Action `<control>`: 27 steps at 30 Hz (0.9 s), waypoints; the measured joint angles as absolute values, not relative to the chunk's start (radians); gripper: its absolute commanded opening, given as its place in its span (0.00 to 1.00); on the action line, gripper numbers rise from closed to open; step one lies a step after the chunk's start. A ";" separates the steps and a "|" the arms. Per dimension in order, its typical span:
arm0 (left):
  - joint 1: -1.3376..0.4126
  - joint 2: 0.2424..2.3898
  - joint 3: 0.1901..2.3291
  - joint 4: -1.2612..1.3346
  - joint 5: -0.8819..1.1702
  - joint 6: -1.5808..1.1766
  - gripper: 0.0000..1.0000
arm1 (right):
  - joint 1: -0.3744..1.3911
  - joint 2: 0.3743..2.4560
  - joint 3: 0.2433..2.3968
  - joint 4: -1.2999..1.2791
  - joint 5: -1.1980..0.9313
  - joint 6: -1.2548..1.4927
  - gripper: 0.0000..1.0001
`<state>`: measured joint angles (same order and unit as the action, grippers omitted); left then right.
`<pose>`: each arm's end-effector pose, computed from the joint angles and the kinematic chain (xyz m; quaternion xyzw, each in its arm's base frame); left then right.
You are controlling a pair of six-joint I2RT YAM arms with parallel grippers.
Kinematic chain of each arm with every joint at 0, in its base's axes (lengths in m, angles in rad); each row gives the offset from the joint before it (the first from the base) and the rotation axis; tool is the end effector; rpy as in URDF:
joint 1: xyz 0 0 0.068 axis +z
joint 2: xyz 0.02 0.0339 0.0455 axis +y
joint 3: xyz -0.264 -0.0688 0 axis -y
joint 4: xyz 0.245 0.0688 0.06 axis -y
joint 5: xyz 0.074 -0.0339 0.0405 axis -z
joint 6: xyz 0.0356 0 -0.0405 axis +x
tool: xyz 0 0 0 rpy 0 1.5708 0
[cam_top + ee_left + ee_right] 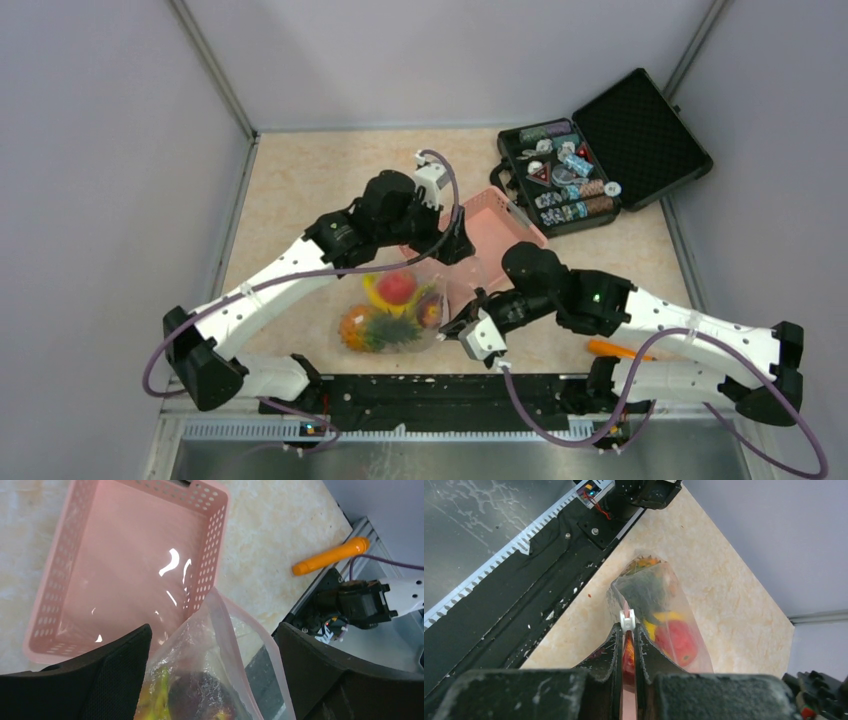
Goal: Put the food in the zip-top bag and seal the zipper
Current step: Adjust the zipper food storage bag at the center of the board.
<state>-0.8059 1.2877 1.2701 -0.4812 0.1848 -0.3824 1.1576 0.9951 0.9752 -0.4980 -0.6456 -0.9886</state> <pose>0.1947 -0.2123 0.3705 0.2260 0.8271 -0.3504 0.3770 0.0653 0.2022 0.3393 -0.7966 0.2514 0.3135 0.4517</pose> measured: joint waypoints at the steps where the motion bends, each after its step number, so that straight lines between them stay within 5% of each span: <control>1: -0.806 1.304 1.273 -0.491 0.205 -0.376 0.94 | 1.159 0.995 0.975 -0.498 -0.643 -0.992 0.00; 13: -0.838 1.444 1.401 -0.649 0.234 -0.274 0.83 | 1.184 1.009 0.975 -0.496 -0.588 -1.001 0.00; 21: -0.873 1.525 1.420 -0.739 0.192 -0.240 0.65 | 1.201 1.026 0.976 -0.503 -0.525 -1.015 0.00; 27: -0.873 1.550 1.462 -0.797 0.172 -0.225 0.31 | 1.205 1.026 0.976 -0.502 -0.501 -1.021 0.00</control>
<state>-0.8730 1.5497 1.4624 -0.7967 0.1722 -0.2249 1.2045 1.0260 0.9760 -0.5018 -0.5014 -1.0206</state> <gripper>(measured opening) 0.453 0.036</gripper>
